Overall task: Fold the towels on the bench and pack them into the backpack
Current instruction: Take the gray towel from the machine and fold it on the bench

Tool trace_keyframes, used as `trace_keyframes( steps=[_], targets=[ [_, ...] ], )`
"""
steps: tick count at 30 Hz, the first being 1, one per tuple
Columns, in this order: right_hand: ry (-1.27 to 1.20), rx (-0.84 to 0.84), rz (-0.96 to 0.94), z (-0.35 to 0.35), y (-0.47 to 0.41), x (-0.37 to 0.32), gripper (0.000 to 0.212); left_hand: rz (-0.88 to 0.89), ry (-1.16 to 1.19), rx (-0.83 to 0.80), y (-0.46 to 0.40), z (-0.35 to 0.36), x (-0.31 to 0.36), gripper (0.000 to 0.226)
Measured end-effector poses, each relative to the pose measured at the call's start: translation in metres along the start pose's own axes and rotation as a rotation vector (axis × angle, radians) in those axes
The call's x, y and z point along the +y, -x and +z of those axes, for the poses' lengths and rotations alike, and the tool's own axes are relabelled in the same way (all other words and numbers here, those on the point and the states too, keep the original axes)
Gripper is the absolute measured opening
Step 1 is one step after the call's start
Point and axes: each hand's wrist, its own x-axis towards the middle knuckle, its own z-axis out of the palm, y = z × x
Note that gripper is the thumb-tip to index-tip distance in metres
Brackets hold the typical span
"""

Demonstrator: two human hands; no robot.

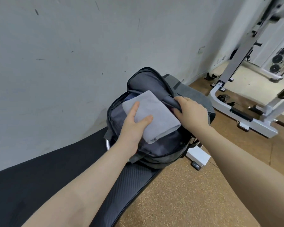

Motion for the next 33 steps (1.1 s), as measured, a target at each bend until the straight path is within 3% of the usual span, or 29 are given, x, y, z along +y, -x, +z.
trace_keyframes(
  steps=[3,5,6,8,10,12,14,19,23,25,27,30,33],
  targets=[
    [-0.1,0.036,0.02,-0.01,-0.007,0.005,0.033,0.027,-0.465,-0.01,-0.006,0.022,-0.015,0.076],
    [-0.122,0.048,0.008,-0.012,-0.008,0.006,0.033,0.064,-1.002,0.062,-0.006,0.025,-0.03,0.078],
    [-0.119,0.045,0.0,-0.011,-0.007,0.006,0.033,0.16,-1.269,0.146,-0.005,0.022,-0.037,0.078],
    [-0.091,0.03,-0.008,-0.007,-0.003,0.006,0.034,0.489,-1.559,0.269,-0.007,0.012,-0.045,0.073],
    [-0.062,0.027,-0.008,-0.005,0.001,0.005,0.035,0.793,-1.678,0.129,-0.012,0.002,-0.052,0.06],
    [-0.045,0.038,-0.005,-0.003,0.005,0.001,0.035,0.838,-1.733,-0.085,-0.017,-0.005,-0.054,0.058],
    [-0.034,0.05,-0.007,-0.002,0.009,0.0,0.036,0.702,-1.7,-0.202,-0.019,0.0,-0.049,0.071],
    [-0.02,0.062,0.003,-0.002,0.011,0.003,0.038,0.571,-1.678,-0.158,-0.05,0.03,-0.051,0.087],
    [-0.043,0.109,0.015,0.0,0.011,0.007,0.038,0.52,-1.641,-0.118,-0.07,0.049,-0.048,0.071],
    [-0.063,0.126,0.032,0.003,0.011,0.004,0.038,0.507,-1.467,-0.154,-0.066,0.041,-0.045,0.075],
    [-0.09,0.117,0.038,0.008,0.013,-0.002,0.037,0.57,-1.416,-0.165,-0.05,0.021,-0.047,0.076],
    [-0.103,0.12,0.054,0.014,0.018,-0.008,0.037,0.661,-1.505,-0.057,-0.025,-0.005,-0.051,0.06],
    [-0.087,0.147,0.028,0.018,0.024,-0.011,0.039,0.543,-1.514,-0.304,-0.009,-0.011,-0.053,0.056]
  ],
)
